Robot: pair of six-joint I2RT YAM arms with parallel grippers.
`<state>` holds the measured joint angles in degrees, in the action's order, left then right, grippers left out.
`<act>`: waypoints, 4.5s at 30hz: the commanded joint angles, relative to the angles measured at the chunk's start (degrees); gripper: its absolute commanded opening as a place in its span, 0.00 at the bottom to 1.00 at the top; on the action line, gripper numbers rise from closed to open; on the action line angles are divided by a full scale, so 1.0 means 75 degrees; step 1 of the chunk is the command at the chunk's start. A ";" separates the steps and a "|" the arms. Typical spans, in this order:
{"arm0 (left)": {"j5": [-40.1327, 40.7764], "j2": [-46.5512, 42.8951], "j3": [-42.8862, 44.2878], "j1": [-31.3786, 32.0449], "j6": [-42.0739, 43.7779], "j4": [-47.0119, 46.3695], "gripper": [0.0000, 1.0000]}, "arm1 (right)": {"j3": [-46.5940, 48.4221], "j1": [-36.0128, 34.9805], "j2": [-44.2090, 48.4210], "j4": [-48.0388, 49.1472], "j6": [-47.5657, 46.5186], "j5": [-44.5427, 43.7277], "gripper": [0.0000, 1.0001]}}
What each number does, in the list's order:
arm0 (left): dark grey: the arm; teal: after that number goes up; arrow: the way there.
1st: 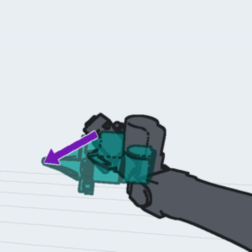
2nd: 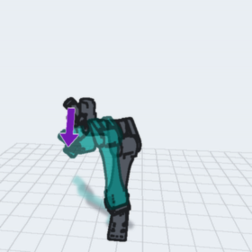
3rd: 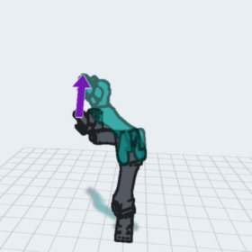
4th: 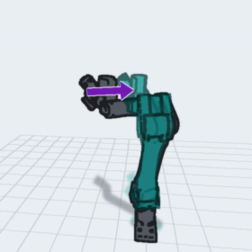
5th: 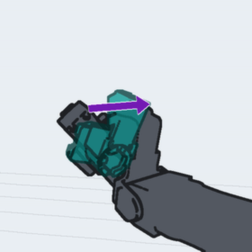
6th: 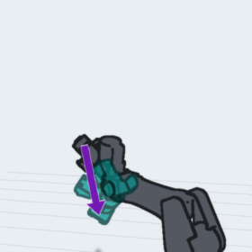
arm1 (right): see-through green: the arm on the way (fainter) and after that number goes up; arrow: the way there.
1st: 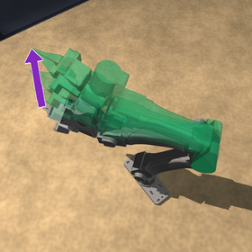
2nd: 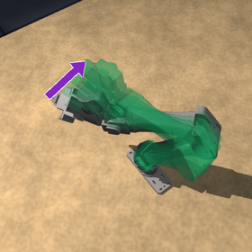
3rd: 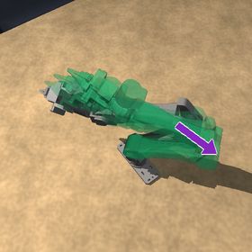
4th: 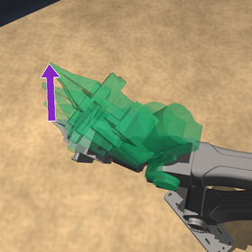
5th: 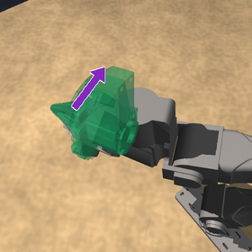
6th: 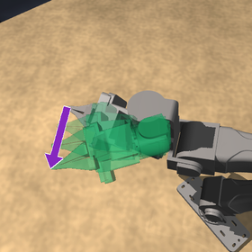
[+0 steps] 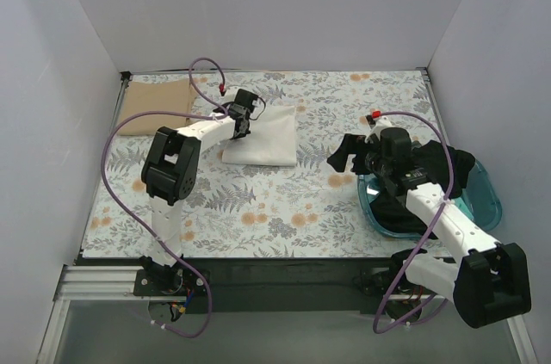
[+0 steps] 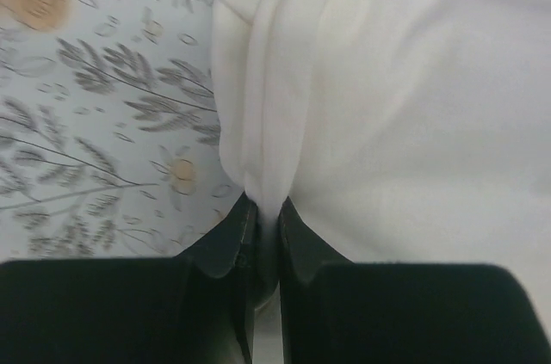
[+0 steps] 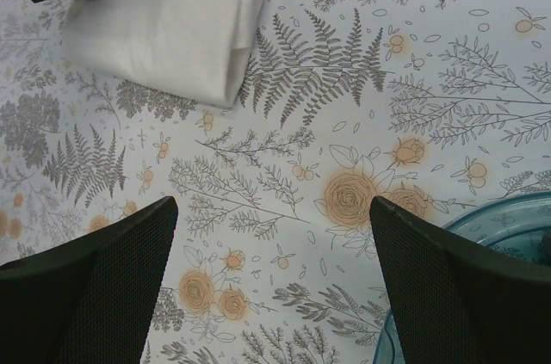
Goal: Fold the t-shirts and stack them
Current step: Neatly place the folded tshirt to the corner, then reset both grippers
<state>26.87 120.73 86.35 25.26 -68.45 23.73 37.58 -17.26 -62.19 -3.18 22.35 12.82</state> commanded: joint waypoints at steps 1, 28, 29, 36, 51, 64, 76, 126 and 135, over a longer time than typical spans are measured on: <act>0.1877 -0.0698 -0.0192 -0.0226 0.1565 -0.0291 0.00 | 0.0122 0.0039 0.0229 0.0190 -0.0237 -0.0525 0.98; 0.2194 -0.0980 0.0708 -0.2524 0.6454 -0.4570 0.00 | 0.0040 0.0027 -0.0520 0.0787 -0.0906 -0.1522 0.98; 0.2171 -0.0968 0.0768 -0.2547 0.6466 -0.4570 0.00 | 0.0051 0.0039 -0.0566 0.0787 -0.0906 -0.1487 0.98; 0.2148 -0.1085 0.1155 -0.2582 0.6407 -0.4336 0.00 | 0.0051 0.0027 -0.0672 0.0799 -0.0929 -0.1486 0.98; 0.1761 -0.1636 0.1471 -0.2582 0.6560 -0.4031 0.00 | -0.0007 0.0027 -0.0614 0.0787 -0.0882 -0.1393 0.98; 0.1901 -0.1449 0.1530 -0.2652 0.6864 -0.4253 0.00 | -0.0007 0.0039 -0.0696 0.0787 -0.0882 -0.1440 0.98; 0.1843 -0.0676 0.1073 -0.3086 0.7111 -0.4933 0.00 | 0.0040 0.0039 -0.0918 0.0776 -0.0976 -0.1674 0.98; -0.0644 -0.4962 -0.2228 -0.0018 -0.1209 -0.1452 0.93 | -0.0534 0.0027 0.0698 0.0483 -0.0976 -0.1088 0.98; 0.0752 -0.6954 -0.5792 0.2104 -0.3411 -0.0928 0.94 | -0.0734 0.0027 0.0922 0.0483 -0.0777 -0.0983 0.98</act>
<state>26.09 74.98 44.73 39.51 -86.28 14.61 32.27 -17.26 -55.75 -0.40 15.22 4.75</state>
